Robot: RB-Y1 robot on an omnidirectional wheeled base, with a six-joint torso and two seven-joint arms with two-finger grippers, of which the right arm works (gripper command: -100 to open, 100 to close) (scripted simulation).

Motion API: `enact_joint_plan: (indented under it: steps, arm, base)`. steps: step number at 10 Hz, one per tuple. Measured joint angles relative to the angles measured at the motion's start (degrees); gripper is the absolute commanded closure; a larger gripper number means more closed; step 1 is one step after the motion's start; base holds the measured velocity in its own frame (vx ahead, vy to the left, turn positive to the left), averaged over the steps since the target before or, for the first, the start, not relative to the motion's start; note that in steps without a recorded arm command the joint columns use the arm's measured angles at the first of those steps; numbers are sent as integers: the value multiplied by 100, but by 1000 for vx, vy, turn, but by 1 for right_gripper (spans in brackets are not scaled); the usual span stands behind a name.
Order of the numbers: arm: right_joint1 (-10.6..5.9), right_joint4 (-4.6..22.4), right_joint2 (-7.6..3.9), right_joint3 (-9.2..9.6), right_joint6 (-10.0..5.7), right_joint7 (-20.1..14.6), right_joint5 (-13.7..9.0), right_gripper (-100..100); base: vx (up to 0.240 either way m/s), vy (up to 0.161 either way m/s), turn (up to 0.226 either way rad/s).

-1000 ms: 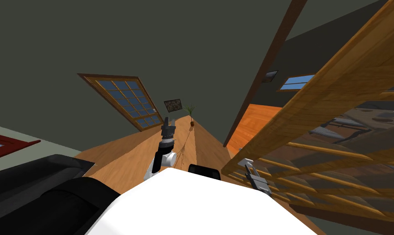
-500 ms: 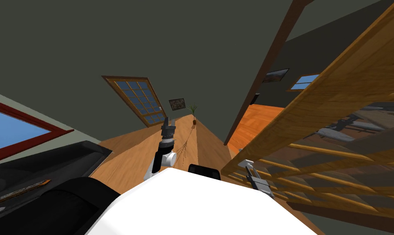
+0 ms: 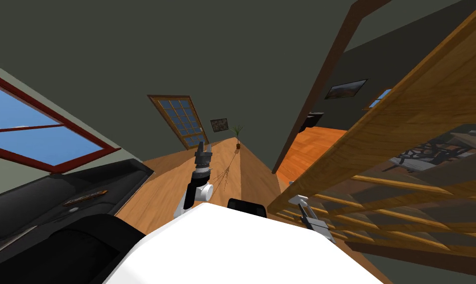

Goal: Pull the door open

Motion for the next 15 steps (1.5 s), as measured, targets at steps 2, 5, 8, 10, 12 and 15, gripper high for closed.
enact_joint_plan:
  steps: [2,5,8,10,12,15]
  arm:
    - [25,10,-33,42,-29,-27,3,100]
    - [-33,97,-49,73,-78,-96,36,100]
    - [-29,202,-44,94,-172,-158,44,-100]
    - [45,227,-21,59,-236,-148,-15,-100]
    - [8,237,4,31,-204,-139,-26,-100]
    - [-142,236,69,-74,-47,-95,-55,-100]
  base:
    - [-114,-18,69]
    - [-186,-48,130]
    - [-197,29,-58]
    - [-97,92,-70]
    - [179,-11,60]
    - [196,-28,46]
